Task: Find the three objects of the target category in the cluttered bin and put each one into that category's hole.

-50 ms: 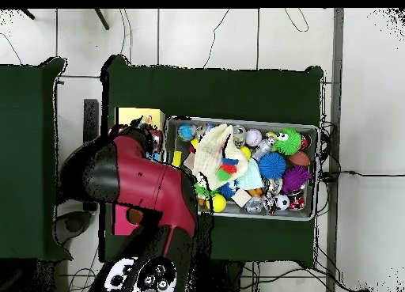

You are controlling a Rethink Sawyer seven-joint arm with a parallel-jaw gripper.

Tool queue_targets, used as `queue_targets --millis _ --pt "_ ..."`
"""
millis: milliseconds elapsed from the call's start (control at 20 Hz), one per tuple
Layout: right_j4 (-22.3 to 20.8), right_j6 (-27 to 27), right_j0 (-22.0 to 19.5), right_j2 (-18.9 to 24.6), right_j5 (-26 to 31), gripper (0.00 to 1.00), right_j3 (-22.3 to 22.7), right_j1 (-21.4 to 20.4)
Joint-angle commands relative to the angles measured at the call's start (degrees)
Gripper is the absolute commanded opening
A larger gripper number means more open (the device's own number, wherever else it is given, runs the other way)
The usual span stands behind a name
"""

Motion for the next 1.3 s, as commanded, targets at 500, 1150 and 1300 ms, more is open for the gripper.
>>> queue_targets --millis 500,1150,1300 --pt "-2.6 9.5 -4.1 6.6 -1.0 0.00 8.4 2.4" --pt "-1.3 10.3 -7.1 12.3 -3.7 0.00 10.3 1.3" --pt "-1.0 10.7 -7.6 13.3 -4.3 0.00 10.2 1.1"
